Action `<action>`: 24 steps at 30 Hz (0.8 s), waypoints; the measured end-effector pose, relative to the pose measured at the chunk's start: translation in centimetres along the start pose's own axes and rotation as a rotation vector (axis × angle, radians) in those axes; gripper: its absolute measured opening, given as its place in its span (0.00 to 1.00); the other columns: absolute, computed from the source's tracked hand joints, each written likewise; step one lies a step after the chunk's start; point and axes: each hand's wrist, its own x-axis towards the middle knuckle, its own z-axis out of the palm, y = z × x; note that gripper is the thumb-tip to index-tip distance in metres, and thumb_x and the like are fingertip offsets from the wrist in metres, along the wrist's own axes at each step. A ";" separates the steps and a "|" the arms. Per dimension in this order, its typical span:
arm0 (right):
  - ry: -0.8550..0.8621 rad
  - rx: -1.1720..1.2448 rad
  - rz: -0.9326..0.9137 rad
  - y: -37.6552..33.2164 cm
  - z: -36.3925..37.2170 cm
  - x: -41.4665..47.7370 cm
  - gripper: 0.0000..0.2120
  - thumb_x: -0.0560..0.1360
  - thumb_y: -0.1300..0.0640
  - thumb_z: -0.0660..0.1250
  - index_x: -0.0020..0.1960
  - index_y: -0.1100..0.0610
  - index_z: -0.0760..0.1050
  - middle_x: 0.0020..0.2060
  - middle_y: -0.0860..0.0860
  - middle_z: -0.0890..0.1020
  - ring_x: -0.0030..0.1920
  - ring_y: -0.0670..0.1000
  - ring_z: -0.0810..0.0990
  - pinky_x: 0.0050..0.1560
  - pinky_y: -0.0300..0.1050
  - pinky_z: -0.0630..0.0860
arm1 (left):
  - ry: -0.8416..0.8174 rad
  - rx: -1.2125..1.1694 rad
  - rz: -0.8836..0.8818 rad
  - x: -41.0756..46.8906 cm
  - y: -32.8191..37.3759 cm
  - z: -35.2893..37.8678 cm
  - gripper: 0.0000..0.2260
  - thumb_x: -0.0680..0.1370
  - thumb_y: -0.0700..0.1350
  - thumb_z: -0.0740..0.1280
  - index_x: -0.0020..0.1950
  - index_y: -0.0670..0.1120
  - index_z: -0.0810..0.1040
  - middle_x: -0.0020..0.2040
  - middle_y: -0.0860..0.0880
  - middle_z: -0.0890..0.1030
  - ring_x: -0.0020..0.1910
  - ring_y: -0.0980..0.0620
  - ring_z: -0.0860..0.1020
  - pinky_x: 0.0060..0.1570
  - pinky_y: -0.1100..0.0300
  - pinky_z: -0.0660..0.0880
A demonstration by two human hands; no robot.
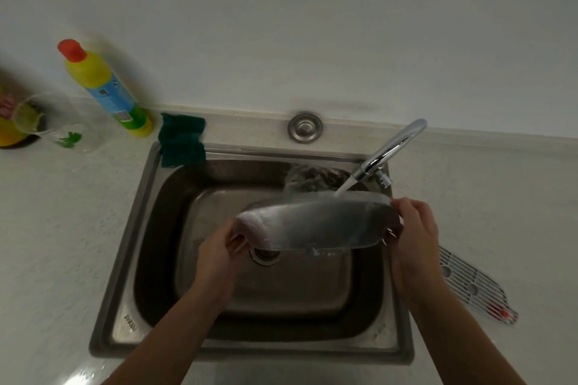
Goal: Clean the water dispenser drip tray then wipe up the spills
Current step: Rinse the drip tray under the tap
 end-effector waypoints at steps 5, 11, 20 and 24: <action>-0.009 0.082 -0.047 1.7 0.0 -1.1 0.12 0.78 0.59 0.62 0.58 0.45 0.73 0.59 0.48 0.78 0.58 0.51 0.79 0.53 0.49 0.78 | 0.081 -0.165 -0.038 0.5 1.0 1.3 0.12 0.82 0.47 0.69 0.64 0.46 0.81 0.61 0.43 0.85 0.59 0.46 0.85 0.57 0.52 0.83; -0.348 -0.139 0.235 4.0 -2.6 0.5 0.28 0.74 0.39 0.71 0.70 0.44 0.70 0.63 0.53 0.76 0.59 0.57 0.81 0.55 0.59 0.84 | -0.097 -0.127 0.227 -0.2 4.9 1.0 0.27 0.71 0.42 0.74 0.71 0.49 0.78 0.63 0.46 0.85 0.61 0.48 0.84 0.61 0.52 0.82; -0.455 -0.579 -0.241 1.5 -3.0 1.9 0.37 0.57 0.31 0.78 0.63 0.40 0.74 0.56 0.39 0.81 0.54 0.43 0.82 0.47 0.39 0.82 | -0.262 -0.050 0.039 0.2 3.1 -0.4 0.27 0.75 0.47 0.71 0.72 0.67 0.74 0.69 0.51 0.75 0.62 0.43 0.83 0.54 0.51 0.84; -0.417 -0.742 -0.446 -0.2 -1.8 1.3 0.42 0.57 0.28 0.75 0.67 0.41 0.71 0.56 0.38 0.78 0.55 0.39 0.78 0.51 0.37 0.77 | -0.264 -0.259 -0.100 1.7 0.1 -0.7 0.28 0.77 0.41 0.70 0.75 0.59 0.73 0.72 0.41 0.76 0.64 0.41 0.83 0.62 0.47 0.82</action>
